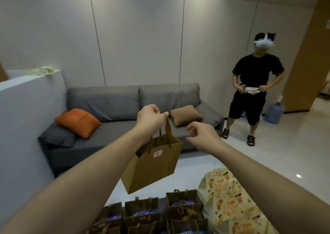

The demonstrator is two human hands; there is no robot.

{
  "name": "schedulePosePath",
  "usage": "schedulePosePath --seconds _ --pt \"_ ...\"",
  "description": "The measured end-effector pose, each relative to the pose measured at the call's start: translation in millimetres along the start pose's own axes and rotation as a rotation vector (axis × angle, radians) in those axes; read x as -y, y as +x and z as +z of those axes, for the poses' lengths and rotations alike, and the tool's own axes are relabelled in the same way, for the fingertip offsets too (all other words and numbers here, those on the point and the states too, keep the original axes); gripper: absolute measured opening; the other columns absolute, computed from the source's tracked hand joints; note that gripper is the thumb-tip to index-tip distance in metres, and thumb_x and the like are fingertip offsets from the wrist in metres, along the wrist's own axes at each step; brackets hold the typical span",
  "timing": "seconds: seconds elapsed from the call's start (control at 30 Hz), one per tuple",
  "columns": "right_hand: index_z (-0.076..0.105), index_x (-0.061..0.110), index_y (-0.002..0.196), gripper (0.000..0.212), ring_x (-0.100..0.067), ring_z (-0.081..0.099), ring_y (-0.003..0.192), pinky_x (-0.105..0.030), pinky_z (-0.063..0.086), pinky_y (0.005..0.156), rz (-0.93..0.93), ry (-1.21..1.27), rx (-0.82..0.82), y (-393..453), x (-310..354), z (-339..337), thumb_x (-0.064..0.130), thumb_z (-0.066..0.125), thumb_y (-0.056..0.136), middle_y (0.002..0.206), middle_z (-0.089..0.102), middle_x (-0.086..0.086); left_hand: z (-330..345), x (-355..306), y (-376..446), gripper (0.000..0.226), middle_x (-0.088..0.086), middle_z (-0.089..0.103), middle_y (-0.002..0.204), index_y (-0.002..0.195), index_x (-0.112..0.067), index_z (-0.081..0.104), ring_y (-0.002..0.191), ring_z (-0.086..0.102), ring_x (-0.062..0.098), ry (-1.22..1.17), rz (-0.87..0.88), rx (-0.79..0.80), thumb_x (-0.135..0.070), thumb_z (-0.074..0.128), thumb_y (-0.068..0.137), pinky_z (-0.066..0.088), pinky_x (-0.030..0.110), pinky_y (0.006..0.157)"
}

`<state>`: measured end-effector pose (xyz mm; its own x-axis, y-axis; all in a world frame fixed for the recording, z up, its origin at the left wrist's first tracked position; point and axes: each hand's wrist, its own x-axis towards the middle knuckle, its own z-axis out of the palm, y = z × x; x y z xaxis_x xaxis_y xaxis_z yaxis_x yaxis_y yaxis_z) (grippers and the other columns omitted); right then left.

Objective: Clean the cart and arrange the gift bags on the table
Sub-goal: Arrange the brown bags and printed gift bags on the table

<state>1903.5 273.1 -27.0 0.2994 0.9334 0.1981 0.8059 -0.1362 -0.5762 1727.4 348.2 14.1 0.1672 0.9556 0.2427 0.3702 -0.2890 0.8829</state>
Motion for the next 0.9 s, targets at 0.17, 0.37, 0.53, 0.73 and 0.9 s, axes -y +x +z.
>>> schedulePosePath --seconds 0.17,0.37,0.53,0.73,0.9 --pt "0.060 0.021 0.131 0.041 -0.017 0.061 0.105 -0.027 0.049 0.080 0.015 -0.036 0.160 7 -1 56 0.021 0.070 0.091 0.118 0.064 0.000 -34 32 5 0.029 0.004 0.057 0.071 0.077 -0.019 0.051 0.065 0.055 0.022 0.070 -0.033 -0.060 -0.034 0.071 0.093 0.058 0.046 0.072" --pt "0.060 0.022 0.131 0.040 -0.018 0.060 0.112 -0.026 0.048 0.085 0.028 -0.060 0.288 31 -24 114 0.020 0.069 0.092 0.127 0.062 0.000 -29 75 21 0.027 0.005 0.057 0.076 0.082 -0.019 0.052 0.070 0.059 0.021 0.154 -0.126 -0.083 -0.036 0.069 0.094 0.058 0.040 0.072" --pt "0.061 0.022 0.128 0.039 -0.016 0.060 0.101 -0.024 0.050 0.079 0.120 -0.110 0.405 59 -88 158 0.018 0.068 0.090 0.123 0.063 0.000 9 116 37 0.023 0.010 0.066 0.082 0.089 -0.017 0.058 0.073 0.066 0.023 0.205 -0.252 -0.081 -0.036 0.068 0.095 0.061 0.038 0.071" --pt "0.067 0.020 0.108 0.027 -0.021 0.064 0.095 -0.027 0.051 0.072 0.241 -0.224 0.644 79 -192 220 0.022 0.067 0.082 0.110 0.069 -0.004 68 171 52 0.024 0.004 0.062 0.080 0.088 -0.017 0.058 0.069 0.058 0.015 0.263 -0.394 -0.041 -0.038 0.067 0.096 0.049 0.027 0.058" --pt "0.062 0.016 0.124 0.038 -0.029 0.062 0.114 -0.028 0.047 0.082 0.325 -0.234 0.820 76 -262 285 0.036 0.064 0.092 0.123 0.066 -0.011 110 216 53 0.024 -0.005 0.061 0.081 0.088 -0.019 0.061 0.074 0.058 0.010 0.339 -0.472 -0.012 -0.041 0.067 0.095 0.053 0.028 0.062"
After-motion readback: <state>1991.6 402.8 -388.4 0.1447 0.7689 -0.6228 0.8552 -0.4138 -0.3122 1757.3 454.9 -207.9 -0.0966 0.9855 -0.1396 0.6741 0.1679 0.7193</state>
